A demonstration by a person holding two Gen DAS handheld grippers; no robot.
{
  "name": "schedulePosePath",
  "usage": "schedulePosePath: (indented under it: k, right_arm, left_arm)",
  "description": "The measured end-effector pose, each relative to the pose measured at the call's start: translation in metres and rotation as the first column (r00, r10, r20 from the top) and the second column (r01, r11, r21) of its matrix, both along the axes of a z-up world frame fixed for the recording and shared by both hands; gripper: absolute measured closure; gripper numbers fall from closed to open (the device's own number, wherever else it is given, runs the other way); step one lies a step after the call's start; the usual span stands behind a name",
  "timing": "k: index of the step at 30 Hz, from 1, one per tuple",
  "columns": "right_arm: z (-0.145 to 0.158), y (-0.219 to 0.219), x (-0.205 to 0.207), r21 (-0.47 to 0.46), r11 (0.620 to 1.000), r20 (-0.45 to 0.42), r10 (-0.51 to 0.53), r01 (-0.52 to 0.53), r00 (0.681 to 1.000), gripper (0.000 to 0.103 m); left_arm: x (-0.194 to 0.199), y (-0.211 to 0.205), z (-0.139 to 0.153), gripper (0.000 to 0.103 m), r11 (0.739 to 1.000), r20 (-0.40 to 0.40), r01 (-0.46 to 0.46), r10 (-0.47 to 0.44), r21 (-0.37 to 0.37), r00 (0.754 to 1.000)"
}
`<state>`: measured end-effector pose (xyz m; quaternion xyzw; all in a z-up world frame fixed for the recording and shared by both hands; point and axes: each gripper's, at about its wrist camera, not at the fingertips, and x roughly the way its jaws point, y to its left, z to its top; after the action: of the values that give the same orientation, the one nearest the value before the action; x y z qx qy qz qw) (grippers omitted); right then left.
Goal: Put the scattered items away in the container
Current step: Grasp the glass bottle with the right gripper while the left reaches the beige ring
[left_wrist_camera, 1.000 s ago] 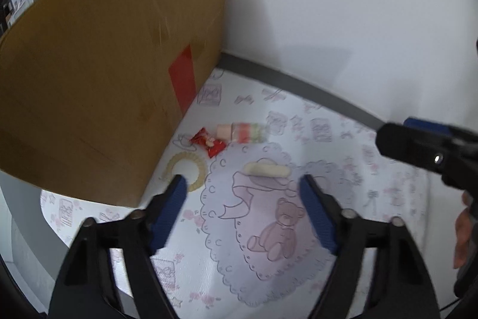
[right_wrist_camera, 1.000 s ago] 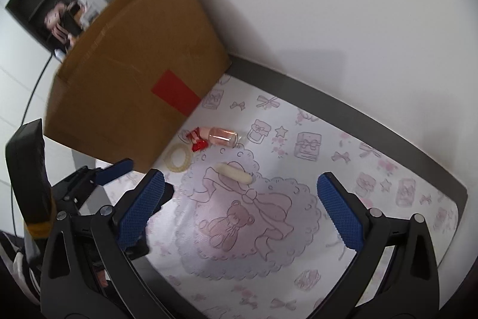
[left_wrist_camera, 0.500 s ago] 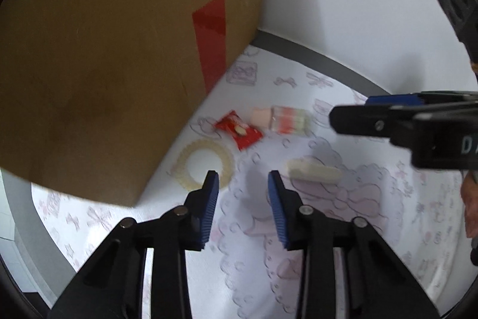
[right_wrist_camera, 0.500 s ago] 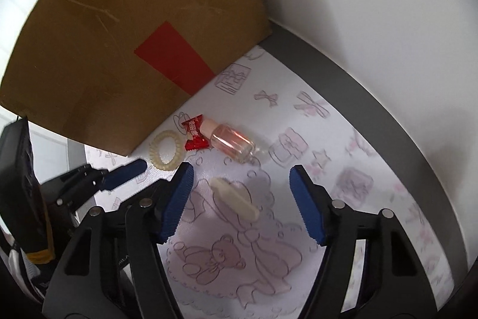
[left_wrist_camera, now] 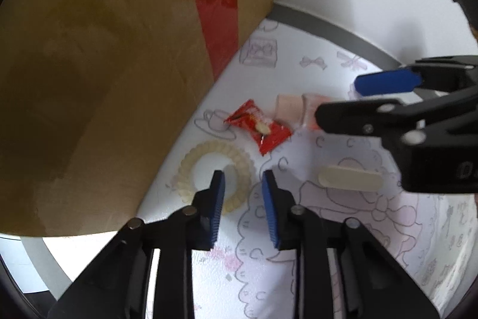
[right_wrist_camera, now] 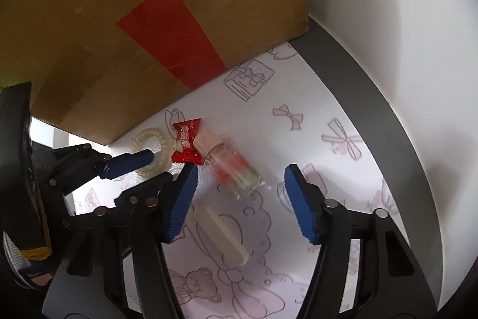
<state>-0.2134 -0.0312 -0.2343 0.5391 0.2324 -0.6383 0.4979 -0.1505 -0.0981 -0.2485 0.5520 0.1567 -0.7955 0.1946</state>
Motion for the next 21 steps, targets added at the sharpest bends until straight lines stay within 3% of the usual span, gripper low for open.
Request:
schedulePosePath:
  k: [5, 8, 10, 11, 21]
  right_arm:
    - [-0.011, -0.011, 0.005, 0.041, 0.998, -0.009, 0.043, -0.042, 0.999, 0.049]
    - [-0.013, -0.016, 0.013, 0.068, 0.995, -0.052, 0.071, -0.067, 0.996, 0.051]
    - [-0.012, -0.016, 0.014, 0.069, 0.996, -0.052, 0.065, -0.062, 0.996, 0.060]
    - [-0.012, -0.016, 0.013, 0.070, 0.996, -0.054, 0.064, -0.060, 0.996, 0.073]
    - [-0.010, 0.014, 0.028, 0.114, 0.993, -0.014, 0.005, -0.003, 1.000, 0.075]
  left_arm:
    - [-0.002, -0.005, 0.001, 0.093, 0.999, 0.012, -0.016, 0.016, 0.033, 1.000]
    - [-0.001, -0.011, 0.002, 0.094, 0.997, 0.019, -0.024, 0.023, 0.080, 1.000]
    - [-0.001, -0.014, 0.002, 0.094, 0.993, 0.024, -0.036, 0.034, 0.111, 0.999]
    - [-0.001, -0.015, 0.002, 0.094, 0.992, 0.028, -0.039, 0.036, 0.119, 0.999]
    - [0.003, 0.002, 0.004, 0.094, 0.984, 0.031, -0.005, -0.001, 0.178, 1.000]
